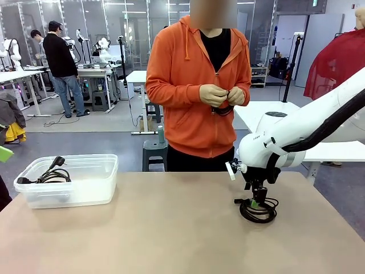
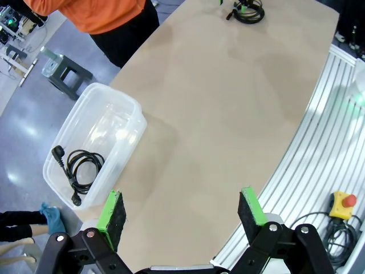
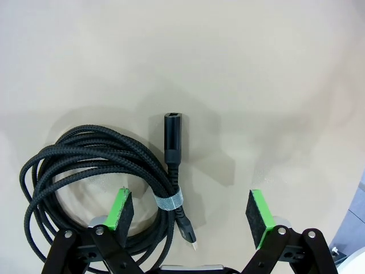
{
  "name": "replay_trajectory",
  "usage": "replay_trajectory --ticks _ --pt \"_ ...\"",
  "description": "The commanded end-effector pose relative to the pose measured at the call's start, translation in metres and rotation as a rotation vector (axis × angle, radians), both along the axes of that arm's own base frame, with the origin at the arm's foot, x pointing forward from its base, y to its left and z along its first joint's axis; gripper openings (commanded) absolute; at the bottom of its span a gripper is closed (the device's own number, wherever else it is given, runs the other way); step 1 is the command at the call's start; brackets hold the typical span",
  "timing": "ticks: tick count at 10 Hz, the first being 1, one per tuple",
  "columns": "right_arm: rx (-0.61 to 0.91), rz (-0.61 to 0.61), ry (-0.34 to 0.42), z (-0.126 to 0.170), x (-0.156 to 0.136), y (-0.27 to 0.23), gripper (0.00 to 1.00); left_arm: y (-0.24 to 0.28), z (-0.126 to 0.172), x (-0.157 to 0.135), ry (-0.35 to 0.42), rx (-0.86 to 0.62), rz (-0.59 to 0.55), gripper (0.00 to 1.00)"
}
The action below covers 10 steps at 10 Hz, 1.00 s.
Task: Organize and store the cables.
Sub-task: Place the USB Extension Cable into the Organizing box.
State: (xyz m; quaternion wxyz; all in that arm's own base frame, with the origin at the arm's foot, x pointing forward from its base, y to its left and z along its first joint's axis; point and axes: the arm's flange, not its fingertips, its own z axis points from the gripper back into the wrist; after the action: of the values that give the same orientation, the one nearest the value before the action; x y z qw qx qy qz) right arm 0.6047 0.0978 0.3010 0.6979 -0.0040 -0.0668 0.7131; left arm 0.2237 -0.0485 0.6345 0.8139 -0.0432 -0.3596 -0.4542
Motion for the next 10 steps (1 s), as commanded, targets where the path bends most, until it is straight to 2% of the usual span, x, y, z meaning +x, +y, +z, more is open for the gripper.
replay_trajectory --ticks 1,4,5,10 --pt "-0.009 0.005 0.009 0.0001 0.0035 0.0015 1.0 -0.0013 0.0007 0.0012 -0.006 0.0 0.001 1.0" --pt "-0.022 0.007 0.018 -0.0054 0.0036 0.0027 1.0 -0.0013 0.0007 0.0012 -0.006 0.0 0.001 1.0" --pt "-0.027 0.006 0.019 -0.0062 0.0036 0.0027 0.97 -0.0013 0.0007 0.0012 -0.006 0.0 0.001 1.0" --pt "-0.045 0.003 0.032 -0.0059 0.0026 0.005 0.48 -0.0013 0.0007 0.0012 -0.006 0.0 0.001 1.0"
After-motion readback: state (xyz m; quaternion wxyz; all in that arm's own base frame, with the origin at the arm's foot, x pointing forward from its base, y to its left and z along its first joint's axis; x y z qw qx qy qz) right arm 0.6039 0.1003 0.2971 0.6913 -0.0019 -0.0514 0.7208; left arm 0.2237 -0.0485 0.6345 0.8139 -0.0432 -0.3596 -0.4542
